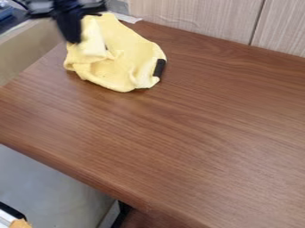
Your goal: Unfold the yellow cloth from top to bottom
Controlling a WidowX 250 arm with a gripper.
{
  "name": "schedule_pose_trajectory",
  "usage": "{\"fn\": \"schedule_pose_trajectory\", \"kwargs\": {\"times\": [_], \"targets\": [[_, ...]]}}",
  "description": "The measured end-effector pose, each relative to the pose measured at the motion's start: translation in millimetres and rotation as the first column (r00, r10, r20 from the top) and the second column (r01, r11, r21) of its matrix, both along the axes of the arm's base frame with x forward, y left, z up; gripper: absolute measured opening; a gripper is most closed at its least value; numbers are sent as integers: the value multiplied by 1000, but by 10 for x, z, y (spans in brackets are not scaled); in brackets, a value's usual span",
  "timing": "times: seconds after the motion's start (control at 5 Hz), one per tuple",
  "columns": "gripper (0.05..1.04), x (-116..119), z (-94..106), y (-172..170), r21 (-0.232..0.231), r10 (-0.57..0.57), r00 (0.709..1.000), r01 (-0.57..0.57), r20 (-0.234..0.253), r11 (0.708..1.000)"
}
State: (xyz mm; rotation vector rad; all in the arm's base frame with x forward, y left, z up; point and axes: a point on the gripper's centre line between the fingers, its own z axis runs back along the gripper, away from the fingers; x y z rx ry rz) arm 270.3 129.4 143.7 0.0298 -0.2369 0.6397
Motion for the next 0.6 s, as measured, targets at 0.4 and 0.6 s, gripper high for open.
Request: {"fn": "schedule_pose_trajectory", "kwargs": {"times": [0.4,0.6], "targets": [[54,-427,-103,264,22,18,1000,-18,3,1000],[54,-513,-354,292,62,-3,1000,3,-6,998]]}}
